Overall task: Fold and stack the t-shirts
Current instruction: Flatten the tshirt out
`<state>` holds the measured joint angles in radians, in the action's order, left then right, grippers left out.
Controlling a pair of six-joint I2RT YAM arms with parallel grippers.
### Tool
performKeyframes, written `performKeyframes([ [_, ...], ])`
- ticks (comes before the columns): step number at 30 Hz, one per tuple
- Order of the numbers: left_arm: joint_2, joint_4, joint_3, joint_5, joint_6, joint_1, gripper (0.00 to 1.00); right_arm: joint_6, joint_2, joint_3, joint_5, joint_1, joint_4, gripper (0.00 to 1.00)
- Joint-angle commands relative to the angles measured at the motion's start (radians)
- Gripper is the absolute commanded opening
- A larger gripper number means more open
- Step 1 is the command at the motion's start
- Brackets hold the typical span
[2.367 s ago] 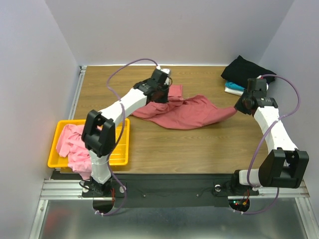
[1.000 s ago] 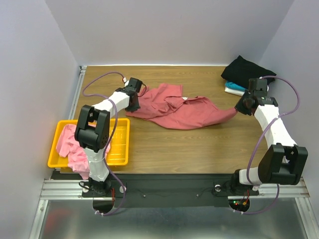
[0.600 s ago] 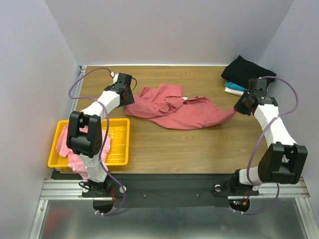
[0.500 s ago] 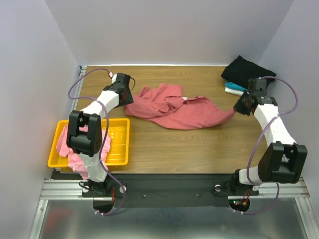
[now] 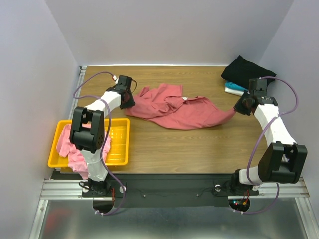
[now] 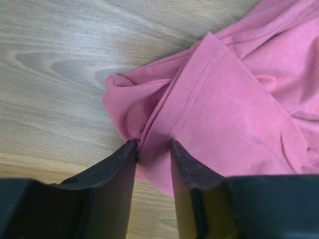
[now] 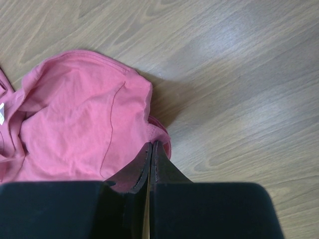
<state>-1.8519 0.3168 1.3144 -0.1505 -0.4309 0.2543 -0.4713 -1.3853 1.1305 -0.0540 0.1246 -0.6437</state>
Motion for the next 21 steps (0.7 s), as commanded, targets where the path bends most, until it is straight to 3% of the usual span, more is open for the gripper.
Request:
performKeyframes([
  [1,0.02,-0.025,-0.033,0.037,-0.009,0.002,0.33,-0.004,0.011,0.04,0.002,0.007,0.035,0.0],
  [5,0.026,-0.038,-0.058,0.077,-0.009,0.002,0.0,-0.004,0.011,0.037,-0.003,0.01,0.035,0.0],
  [9,0.074,-0.079,-0.083,0.146,-0.006,0.013,0.0,0.008,0.015,0.052,-0.023,0.024,0.033,0.0],
  [13,0.167,-0.142,-0.083,0.296,0.063,0.094,0.0,0.052,0.025,0.092,-0.133,0.052,0.003,0.0],
  [21,0.177,-0.217,-0.026,0.69,0.097,0.385,0.0,0.092,0.058,0.123,-0.276,0.055,-0.048,0.0],
])
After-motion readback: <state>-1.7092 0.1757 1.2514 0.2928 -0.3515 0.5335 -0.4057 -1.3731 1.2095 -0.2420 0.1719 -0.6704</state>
